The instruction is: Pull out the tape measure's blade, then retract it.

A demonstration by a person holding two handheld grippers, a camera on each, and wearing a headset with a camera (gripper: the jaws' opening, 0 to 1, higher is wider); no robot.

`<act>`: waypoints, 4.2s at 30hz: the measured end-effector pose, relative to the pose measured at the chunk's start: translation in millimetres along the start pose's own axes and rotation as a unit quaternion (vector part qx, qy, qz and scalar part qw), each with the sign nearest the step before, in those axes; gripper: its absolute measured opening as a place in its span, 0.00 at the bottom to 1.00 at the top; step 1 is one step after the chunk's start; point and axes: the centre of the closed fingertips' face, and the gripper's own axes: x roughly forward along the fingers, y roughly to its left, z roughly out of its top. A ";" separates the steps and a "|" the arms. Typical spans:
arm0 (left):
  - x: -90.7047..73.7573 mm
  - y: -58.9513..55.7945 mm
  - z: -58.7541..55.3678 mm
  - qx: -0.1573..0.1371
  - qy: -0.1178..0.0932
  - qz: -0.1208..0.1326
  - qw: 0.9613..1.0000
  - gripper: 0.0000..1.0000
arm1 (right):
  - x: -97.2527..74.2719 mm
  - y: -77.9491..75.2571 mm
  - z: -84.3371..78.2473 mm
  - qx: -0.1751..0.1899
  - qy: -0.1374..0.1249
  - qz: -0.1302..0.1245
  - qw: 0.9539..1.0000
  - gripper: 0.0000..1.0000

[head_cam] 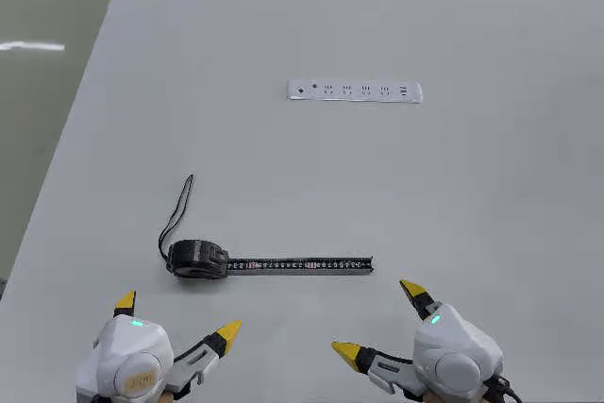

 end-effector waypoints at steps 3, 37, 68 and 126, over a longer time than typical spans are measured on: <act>3.9 1.0 0.3 0.000 0.003 0.006 1.000 0.95 | 3.3 -0.8 1.8 -0.013 -0.002 0.013 1.000 0.86; 48.8 21.7 17.4 -0.014 0.027 0.048 0.998 0.87 | 29.4 -46.7 -1.3 -0.142 0.014 0.125 0.982 0.63; 77.3 35.7 20.7 -0.053 0.037 0.074 0.995 0.79 | 73.8 -83.0 -22.5 -0.219 0.040 0.213 0.951 0.33; 92.4 32.4 13.6 -0.091 0.046 0.130 0.986 0.63 | 84.1 -78.0 -36.6 -0.257 0.053 0.280 0.923 0.13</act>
